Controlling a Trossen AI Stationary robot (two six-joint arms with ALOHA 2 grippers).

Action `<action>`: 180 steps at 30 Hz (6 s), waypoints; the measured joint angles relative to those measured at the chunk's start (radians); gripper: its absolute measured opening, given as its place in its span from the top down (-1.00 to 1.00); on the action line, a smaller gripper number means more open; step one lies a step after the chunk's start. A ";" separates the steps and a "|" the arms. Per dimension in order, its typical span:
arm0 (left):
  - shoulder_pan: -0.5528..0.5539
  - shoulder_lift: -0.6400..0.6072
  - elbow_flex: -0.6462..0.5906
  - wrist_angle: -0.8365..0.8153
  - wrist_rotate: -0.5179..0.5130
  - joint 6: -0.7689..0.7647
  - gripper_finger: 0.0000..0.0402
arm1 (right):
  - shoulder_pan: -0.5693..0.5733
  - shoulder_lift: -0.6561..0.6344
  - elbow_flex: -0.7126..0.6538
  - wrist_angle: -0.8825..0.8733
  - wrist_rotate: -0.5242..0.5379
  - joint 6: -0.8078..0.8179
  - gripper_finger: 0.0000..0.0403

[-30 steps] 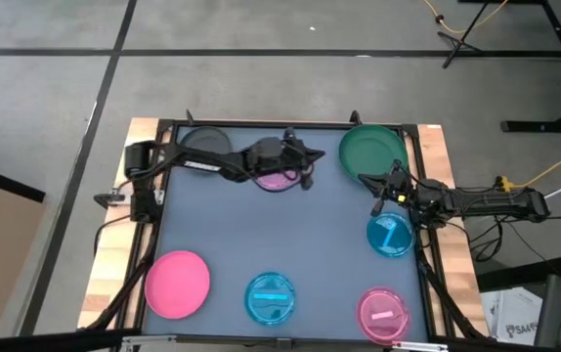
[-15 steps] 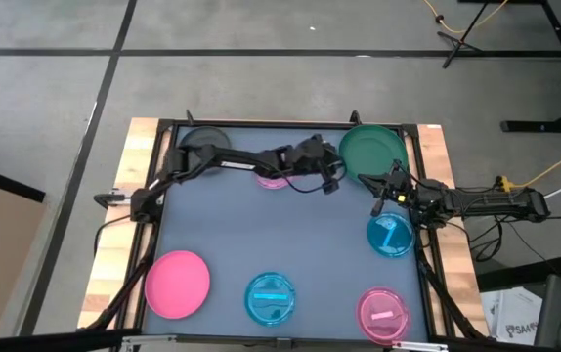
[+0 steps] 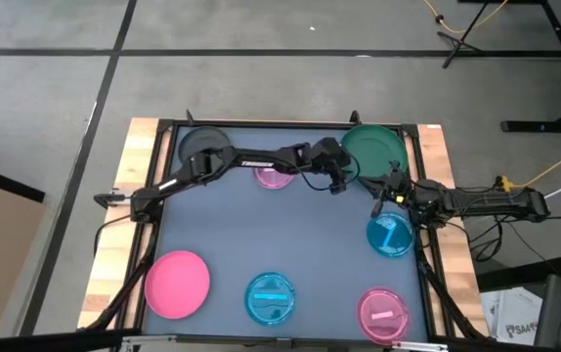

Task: Stack plastic plates
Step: Prepare the green plate, then stack the pink plate on top of the green plate

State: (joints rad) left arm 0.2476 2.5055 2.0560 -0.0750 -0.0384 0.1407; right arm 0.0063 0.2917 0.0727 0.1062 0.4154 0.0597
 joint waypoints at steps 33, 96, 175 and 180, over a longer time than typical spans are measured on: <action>-0.008 0.087 0.034 -0.027 -0.019 0.368 0.22 | 0.000 0.000 0.000 0.002 -0.009 -0.006 1.00; -0.321 -0.264 -0.057 -0.668 -0.305 0.170 0.99 | 0.001 -0.060 0.002 0.189 -0.254 -0.013 1.00; -0.761 -0.871 -0.942 -0.291 -0.305 -0.560 0.37 | 0.000 -0.065 0.000 0.115 -0.225 0.019 1.00; -0.819 -0.964 -0.942 -0.440 -0.283 -0.863 0.37 | 0.000 -0.065 0.000 0.130 -0.233 0.026 1.00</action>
State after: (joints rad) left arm -0.5713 1.5415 1.1141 -0.5152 -0.3215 -0.7221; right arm 0.0067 0.2268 0.0727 0.2363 0.1829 0.0853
